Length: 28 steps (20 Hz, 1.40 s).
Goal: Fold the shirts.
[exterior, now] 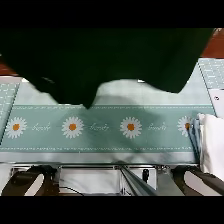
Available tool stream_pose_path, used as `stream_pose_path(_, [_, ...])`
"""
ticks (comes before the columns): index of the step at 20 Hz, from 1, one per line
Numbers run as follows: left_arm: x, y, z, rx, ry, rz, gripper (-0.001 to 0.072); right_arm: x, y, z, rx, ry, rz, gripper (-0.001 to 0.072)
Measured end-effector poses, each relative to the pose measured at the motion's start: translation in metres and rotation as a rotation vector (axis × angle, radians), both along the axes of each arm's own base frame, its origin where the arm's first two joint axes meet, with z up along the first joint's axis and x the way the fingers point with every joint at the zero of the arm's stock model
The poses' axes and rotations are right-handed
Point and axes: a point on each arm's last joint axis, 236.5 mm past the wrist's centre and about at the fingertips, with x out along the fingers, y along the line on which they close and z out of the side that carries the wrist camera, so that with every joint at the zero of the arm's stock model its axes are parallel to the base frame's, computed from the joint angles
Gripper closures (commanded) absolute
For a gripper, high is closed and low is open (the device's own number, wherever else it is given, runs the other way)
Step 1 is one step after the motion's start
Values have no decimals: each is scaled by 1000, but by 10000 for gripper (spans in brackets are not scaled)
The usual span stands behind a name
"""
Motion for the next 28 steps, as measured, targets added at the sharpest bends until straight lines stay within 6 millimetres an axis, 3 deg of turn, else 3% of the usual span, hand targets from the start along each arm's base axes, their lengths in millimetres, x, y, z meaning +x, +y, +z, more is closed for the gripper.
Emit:
stream_pose_path(3, [-53,23,59,97,-150,97,689,-78,2,57,-96,-175,-72,690])
stream_pose_path(6, [-102,28,89,225,-216,167,690,-145,-3,85,-174,-286,-162,690])
stream_pose_path(8, [-129,29,101,298,-245,210,689,-179,-5,94,-205,-331,-206,690])
stream_pose_path(11, [-159,30,111,375,-266,257,689,-211,-4,97,-229,-358,-235,690])
stream_pose_path(14, [-168,30,103,424,-231,268,689,-218,-4,83,-243,-314,-237,690])
stream_pose_path(17, [-148,32,65,452,-98,235,689,-203,-4,49,-241,-195,-212,690])
stream_pose_path(21, [-89,33,-25,409,158,127,689,-159,2,-26,-188,34,-118,690])
stream_pose_path(25, [-13,37,-132,303,418,35,689,-96,3,-123,-95,288,-37,690])
stream_pose_path(28, [42,36,-194,253,539,2,689,-39,-4,-192,-23,442,-12,690])
